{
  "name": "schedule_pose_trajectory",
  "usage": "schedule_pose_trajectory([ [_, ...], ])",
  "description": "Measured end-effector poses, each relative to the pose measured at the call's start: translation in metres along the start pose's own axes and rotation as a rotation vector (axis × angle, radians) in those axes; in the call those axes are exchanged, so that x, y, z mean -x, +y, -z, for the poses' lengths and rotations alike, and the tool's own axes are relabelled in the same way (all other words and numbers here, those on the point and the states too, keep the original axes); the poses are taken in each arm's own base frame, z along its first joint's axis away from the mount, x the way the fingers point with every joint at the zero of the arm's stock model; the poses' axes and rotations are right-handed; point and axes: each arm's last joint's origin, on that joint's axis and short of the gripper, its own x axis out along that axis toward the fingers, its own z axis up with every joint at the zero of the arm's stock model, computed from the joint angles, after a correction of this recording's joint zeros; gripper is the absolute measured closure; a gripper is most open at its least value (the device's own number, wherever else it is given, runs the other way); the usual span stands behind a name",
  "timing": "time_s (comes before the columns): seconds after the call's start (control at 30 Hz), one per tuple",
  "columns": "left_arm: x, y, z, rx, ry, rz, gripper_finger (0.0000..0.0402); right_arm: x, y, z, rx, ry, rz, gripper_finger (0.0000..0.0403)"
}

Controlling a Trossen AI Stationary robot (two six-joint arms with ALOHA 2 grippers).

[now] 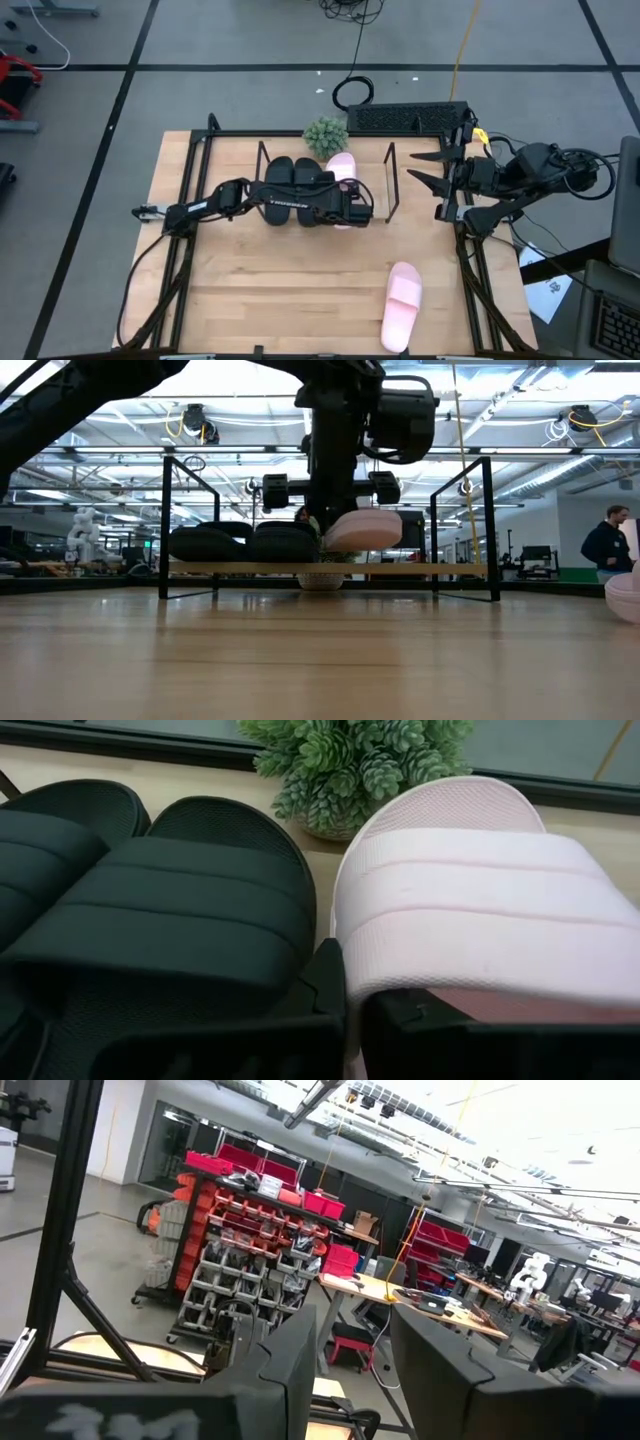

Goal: Pick and place slides into the shelf
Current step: Put the left pink slides on the shelf

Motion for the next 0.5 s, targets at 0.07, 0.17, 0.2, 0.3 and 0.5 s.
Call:
schedule_pose_trajectory([
  [0.07,-0.0013,-0.0001,-0.001,0.002,-0.001,-0.003,0.0399,0.0,0.0,0.0,0.0,0.0,0.0,0.0282],
  [0.17,-0.0036,-0.0003,-0.0027,0.006,-0.001,-0.007,0.0399,0.0,0.0,0.0,0.0,0.0,0.0,0.0282],
  [0.2,-0.0046,-0.0004,-0.0035,0.007,-0.002,-0.009,0.0399,0.0,0.0,0.0,0.0,0.0,0.0,0.0282],
  [0.3,-0.0074,-0.0019,-0.0054,0.016,0.0,-0.006,0.0399,0.0,0.0,0.0,0.0,0.0,0.0,0.0282],
  [0.5,-0.0104,-0.0066,-0.0072,0.006,0.004,0.021,0.038,0.0,0.0,0.0,0.0,0.0,0.0,0.0282],
])
